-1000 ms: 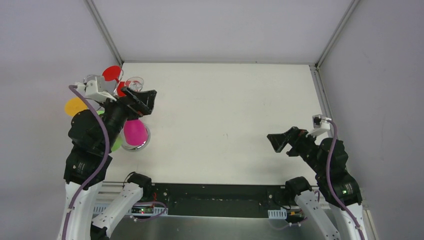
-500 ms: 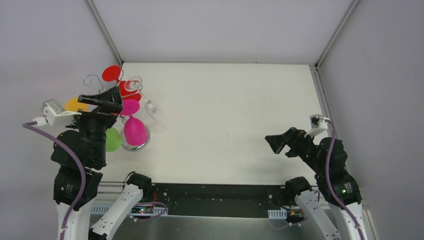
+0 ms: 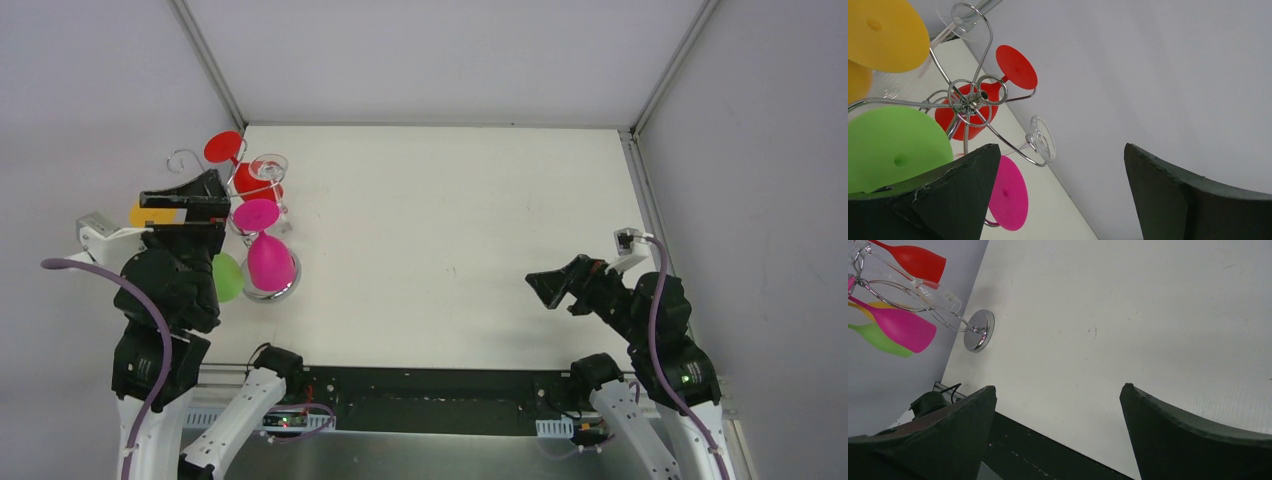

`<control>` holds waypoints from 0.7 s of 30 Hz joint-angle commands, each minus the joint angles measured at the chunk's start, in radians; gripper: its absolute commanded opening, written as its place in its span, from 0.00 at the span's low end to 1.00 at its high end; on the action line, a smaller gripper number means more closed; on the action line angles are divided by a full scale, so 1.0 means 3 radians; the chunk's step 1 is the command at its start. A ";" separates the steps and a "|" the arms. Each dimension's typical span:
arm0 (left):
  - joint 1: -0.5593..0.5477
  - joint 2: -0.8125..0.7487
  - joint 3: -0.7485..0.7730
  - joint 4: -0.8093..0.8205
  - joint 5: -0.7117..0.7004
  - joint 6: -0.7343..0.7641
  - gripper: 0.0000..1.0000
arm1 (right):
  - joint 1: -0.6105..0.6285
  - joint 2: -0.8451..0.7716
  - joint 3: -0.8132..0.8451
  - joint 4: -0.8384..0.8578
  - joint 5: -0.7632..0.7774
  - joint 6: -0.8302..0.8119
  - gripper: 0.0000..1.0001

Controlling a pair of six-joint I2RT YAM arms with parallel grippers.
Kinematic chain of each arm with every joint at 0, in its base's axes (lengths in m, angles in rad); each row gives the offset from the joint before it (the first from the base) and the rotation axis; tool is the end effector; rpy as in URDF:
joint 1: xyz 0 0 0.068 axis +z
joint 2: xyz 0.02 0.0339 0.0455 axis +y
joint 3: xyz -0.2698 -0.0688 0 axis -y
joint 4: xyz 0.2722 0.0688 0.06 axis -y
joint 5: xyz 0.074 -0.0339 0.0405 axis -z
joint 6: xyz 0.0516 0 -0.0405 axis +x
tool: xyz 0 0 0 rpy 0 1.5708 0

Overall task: Take the wine glass off the wine glass rack
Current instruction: Pick up the wine rack from the center of the board.

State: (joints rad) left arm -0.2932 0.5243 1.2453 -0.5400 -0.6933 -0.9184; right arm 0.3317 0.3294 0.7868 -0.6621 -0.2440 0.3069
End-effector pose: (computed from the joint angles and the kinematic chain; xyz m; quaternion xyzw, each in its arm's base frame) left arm 0.0700 0.0133 0.4938 -0.4335 0.4928 -0.2325 0.7177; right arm 0.0942 0.0456 0.3496 -0.0864 0.7689 0.2863 0.5652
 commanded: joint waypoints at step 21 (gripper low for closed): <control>0.0016 0.0477 0.0423 -0.0553 -0.0066 -0.0226 1.00 | 0.0012 -0.0086 -0.0052 0.0205 -0.0297 0.0144 0.99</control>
State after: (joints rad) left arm -0.2932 0.6651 1.4090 -0.7002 -0.7090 -0.9710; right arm 0.3317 0.3180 0.7731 -0.6506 -0.2970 0.3336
